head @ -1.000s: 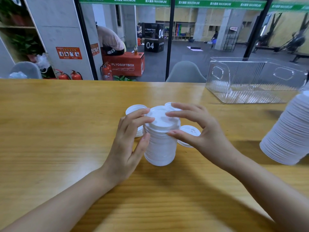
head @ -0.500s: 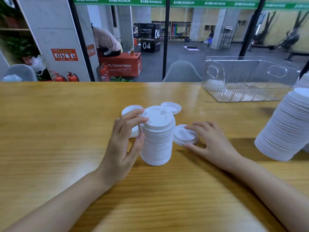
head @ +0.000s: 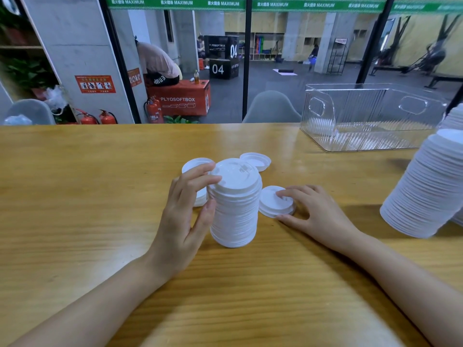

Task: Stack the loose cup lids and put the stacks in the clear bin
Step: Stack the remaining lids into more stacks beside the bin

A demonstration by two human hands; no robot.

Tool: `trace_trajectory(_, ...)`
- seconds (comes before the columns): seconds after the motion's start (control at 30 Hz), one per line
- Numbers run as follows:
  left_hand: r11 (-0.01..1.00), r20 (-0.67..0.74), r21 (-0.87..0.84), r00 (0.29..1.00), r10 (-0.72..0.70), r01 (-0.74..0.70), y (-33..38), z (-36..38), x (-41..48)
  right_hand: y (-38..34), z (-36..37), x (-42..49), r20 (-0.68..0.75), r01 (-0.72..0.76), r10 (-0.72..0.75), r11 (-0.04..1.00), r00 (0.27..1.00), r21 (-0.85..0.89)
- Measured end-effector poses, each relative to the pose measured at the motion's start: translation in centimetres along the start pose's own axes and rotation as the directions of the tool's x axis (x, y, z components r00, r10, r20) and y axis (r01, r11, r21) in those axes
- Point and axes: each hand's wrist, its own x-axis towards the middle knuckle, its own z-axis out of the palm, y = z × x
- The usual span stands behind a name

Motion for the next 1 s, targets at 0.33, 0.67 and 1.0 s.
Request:
trace_trajectory(0.33, 0.999, -0.005, -0.034, 1.0, 0.003, -0.004, 0.1, 0.0, 0.1, -1.4, -1.1, 0.2, -0.165, -0.027, 0.122, 0.874, 0.979, 0.484)
trace_trajectory(0.67, 0.997, -0.093, -0.066, 0.994, -0.051, 0.045, -0.2, 0.0, 0.0, -8.1, -5.5, 1.0, -0.163, 0.233, -0.175, 0.845, 0.971, 0.481)
trace_trajectory(1.0, 0.999, -0.056, -0.025, 0.998, -0.028, 0.027, 0.1, -0.2, 0.1, -9.2, -5.0, 1.7, -0.16, 0.341, -0.304, 0.88, 0.939, 0.331)
